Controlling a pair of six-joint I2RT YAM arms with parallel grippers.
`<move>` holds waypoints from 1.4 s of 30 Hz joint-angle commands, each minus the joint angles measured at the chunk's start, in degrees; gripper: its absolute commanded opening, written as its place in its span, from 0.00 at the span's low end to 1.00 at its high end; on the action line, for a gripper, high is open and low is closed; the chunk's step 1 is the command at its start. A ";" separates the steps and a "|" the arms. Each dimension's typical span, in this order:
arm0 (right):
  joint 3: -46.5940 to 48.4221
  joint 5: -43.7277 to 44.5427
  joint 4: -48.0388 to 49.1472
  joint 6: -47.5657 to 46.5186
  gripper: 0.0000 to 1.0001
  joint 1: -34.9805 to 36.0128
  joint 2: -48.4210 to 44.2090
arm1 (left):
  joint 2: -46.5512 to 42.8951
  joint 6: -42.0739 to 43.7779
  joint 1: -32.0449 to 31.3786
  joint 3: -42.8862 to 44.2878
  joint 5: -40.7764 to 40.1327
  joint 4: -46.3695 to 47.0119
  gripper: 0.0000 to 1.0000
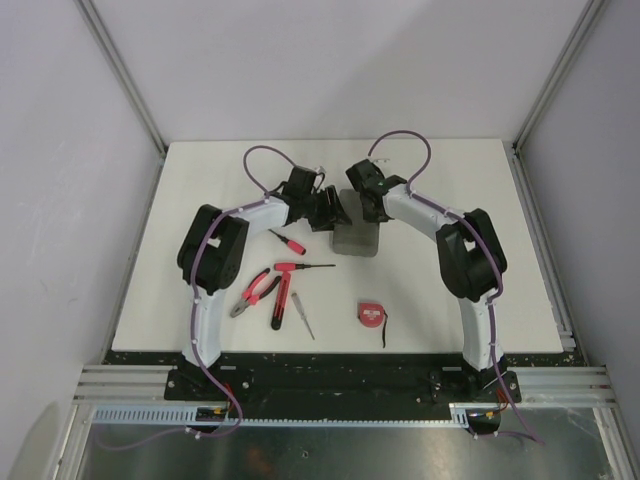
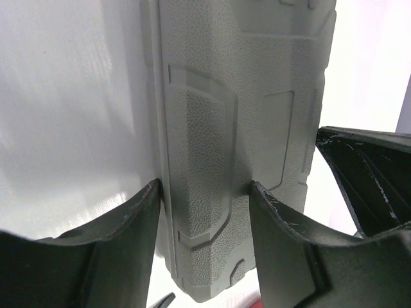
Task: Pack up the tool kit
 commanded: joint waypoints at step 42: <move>-14.47 -32.44 13.36 0.67 0.33 -9.94 -13.26 | -1.37 5.02 1.66 6.81 -8.34 -18.07 0.85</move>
